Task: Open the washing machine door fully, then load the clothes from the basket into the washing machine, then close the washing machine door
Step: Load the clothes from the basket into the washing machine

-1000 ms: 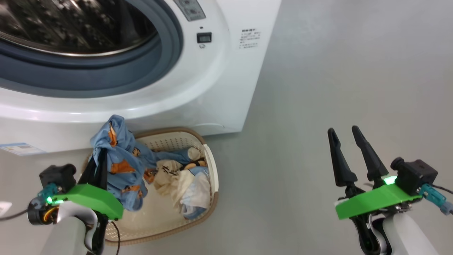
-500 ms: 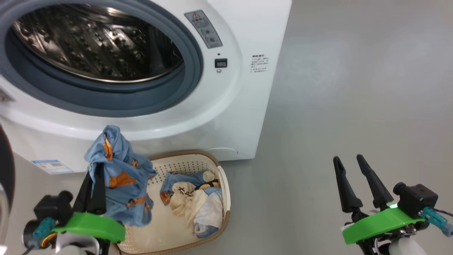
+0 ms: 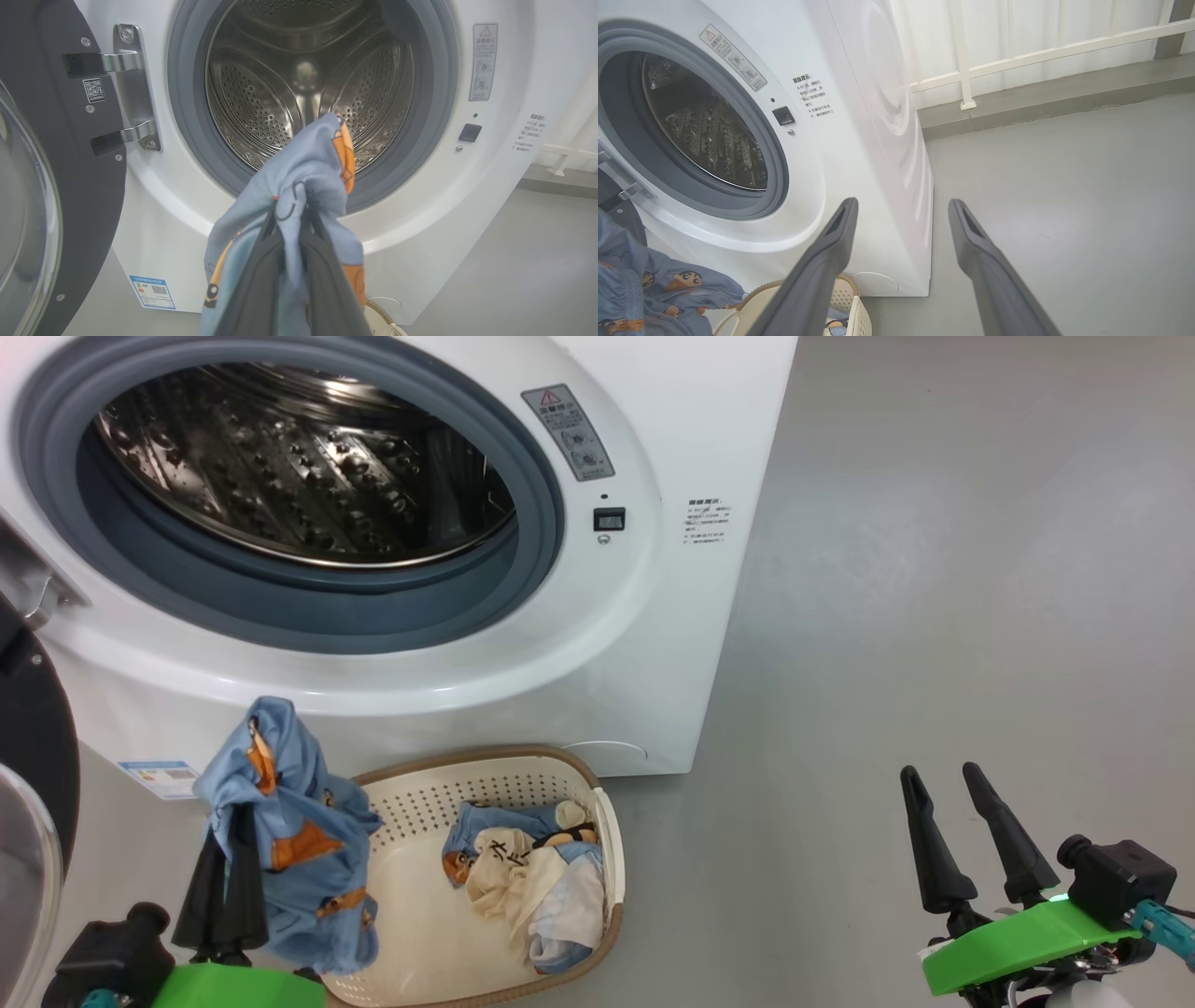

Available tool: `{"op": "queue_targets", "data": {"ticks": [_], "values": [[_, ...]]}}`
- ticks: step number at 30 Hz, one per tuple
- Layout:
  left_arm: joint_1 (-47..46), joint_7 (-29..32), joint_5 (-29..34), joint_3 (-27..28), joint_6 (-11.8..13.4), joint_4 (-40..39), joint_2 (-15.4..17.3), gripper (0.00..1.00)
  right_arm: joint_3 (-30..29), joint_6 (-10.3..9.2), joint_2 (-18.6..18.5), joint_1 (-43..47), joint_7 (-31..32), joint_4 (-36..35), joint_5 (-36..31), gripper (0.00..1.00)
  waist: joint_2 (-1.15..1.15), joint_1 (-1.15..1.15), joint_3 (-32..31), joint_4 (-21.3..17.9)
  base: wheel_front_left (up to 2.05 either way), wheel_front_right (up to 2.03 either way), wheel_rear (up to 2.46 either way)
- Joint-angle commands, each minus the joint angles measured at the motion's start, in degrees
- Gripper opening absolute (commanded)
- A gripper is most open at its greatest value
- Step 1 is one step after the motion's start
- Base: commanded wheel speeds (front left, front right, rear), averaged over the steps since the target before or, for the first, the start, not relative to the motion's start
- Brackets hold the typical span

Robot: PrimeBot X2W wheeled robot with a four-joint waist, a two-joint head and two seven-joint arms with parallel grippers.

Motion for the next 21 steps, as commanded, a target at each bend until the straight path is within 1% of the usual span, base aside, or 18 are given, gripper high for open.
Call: {"op": "queue_targets", "data": {"ticks": [1,12,21], "values": [[-0.1,-0.6,0.9,2.0,0.0,-2.3,0.4,0.0,0.8,0.32,-0.8,0.2,-0.5,-1.5,0.0,1.0,0.0,0.0,0.0,0.1,0.0,0.0,0.0],[-0.7,-0.6,1.1,3.0,0.0,-4.1,-0.4,0.0,0.7,0.32,-0.5,-0.4,-0.5,-1.9,-0.2,1.0,0.0,0.0,1.6,-0.4,0.0,0.0,0.0],[-6.7,-0.6,1.4,2.8,0.0,-4.7,1.4,0.0,0.5,0.32,0.4,-1.7,-0.5,-2.3,-0.5,1.0,0.0,0.0,4.1,-1.1,0.0,0.0,0.0]]}}
